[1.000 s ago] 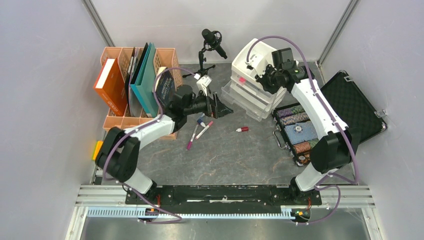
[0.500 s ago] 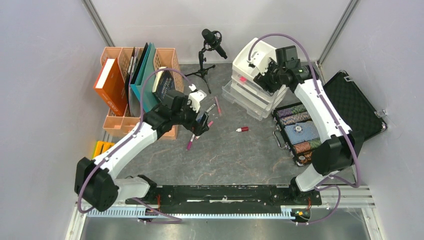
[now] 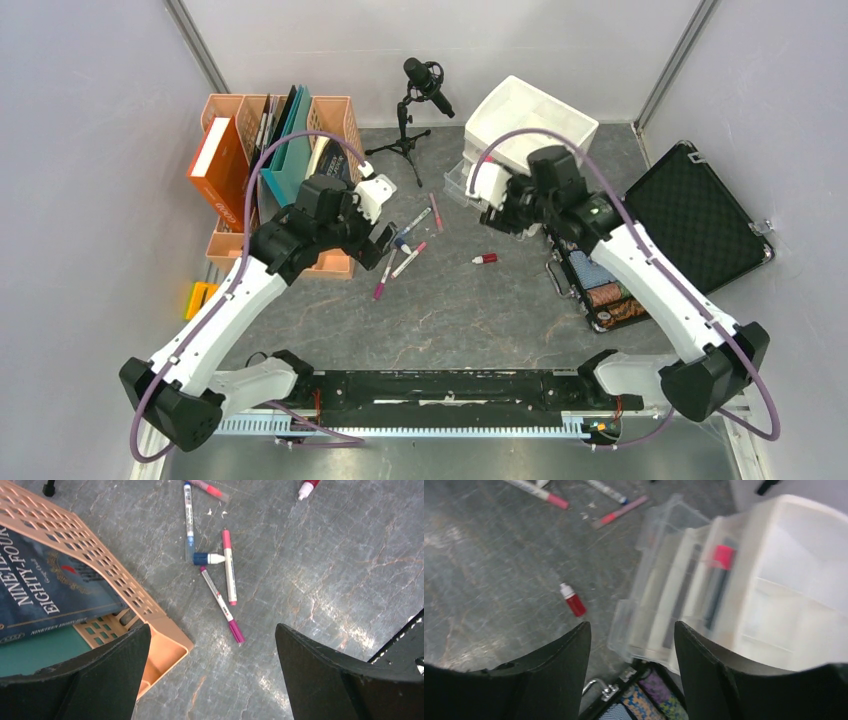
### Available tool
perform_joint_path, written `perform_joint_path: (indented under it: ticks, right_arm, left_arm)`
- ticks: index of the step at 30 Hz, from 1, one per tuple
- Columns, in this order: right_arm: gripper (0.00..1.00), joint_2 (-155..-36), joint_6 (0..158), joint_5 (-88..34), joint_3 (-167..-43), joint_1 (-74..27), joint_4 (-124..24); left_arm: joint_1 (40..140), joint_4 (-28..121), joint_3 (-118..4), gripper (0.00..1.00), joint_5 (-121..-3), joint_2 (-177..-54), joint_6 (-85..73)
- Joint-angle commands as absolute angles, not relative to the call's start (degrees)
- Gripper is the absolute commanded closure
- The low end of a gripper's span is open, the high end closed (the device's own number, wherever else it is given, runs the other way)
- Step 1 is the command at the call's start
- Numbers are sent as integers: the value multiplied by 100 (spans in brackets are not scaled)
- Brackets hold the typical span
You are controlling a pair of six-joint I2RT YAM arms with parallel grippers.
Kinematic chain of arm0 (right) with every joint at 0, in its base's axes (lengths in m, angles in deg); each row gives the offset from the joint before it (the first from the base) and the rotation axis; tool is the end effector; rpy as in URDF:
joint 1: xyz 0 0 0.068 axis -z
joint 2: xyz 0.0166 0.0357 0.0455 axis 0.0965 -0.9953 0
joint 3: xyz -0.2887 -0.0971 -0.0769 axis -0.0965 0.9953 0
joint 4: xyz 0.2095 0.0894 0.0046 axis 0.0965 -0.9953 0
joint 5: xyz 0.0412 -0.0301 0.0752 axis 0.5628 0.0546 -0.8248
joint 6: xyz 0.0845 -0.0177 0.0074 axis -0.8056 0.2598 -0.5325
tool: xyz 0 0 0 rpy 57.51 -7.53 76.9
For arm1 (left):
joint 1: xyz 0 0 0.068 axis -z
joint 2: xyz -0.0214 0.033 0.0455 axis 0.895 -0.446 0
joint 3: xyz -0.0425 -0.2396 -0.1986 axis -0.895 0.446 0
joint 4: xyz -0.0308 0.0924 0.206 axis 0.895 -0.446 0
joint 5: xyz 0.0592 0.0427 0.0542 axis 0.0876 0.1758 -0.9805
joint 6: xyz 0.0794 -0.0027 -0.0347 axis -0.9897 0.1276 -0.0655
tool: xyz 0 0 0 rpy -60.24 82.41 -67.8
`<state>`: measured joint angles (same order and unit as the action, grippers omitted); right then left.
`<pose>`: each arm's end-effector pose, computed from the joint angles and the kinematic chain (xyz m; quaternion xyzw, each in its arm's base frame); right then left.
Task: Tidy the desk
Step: Pick up the stationery from the center of the board.
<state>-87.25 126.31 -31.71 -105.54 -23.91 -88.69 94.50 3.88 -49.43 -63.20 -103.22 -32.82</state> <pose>0.2135 0.1389 0.3913 -0.5462 0.6992 0.0501 0.4586 0.1700 -0.1136 0.3586 0.3804 0.8152 -0.1151 0.4213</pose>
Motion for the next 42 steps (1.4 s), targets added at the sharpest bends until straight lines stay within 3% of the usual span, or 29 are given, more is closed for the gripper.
perform_joint_path:
  ticks: [1,11,22,42]
  right_arm:
    - [33,-8712,13040,-3463,-9749,-2756,-8559]
    - [36,-9566,13661,-2680,-8822,-3440,-8010]
    - [37,-10733,14223,-2355,-9203,-3480,-7968]
    - [45,-11842,14921,-2069,-9969,-3478,-8600]
  left_arm:
    - [9454,-92,-5130,0,-6533,-10140,-3514]
    - [9454,13,-4930,0,-6576,-9831,-3496]
    - [9454,39,-4884,0,-6532,-9767,-3512]
    - [9454,202,-4772,0,-6383,-9437,-3546]
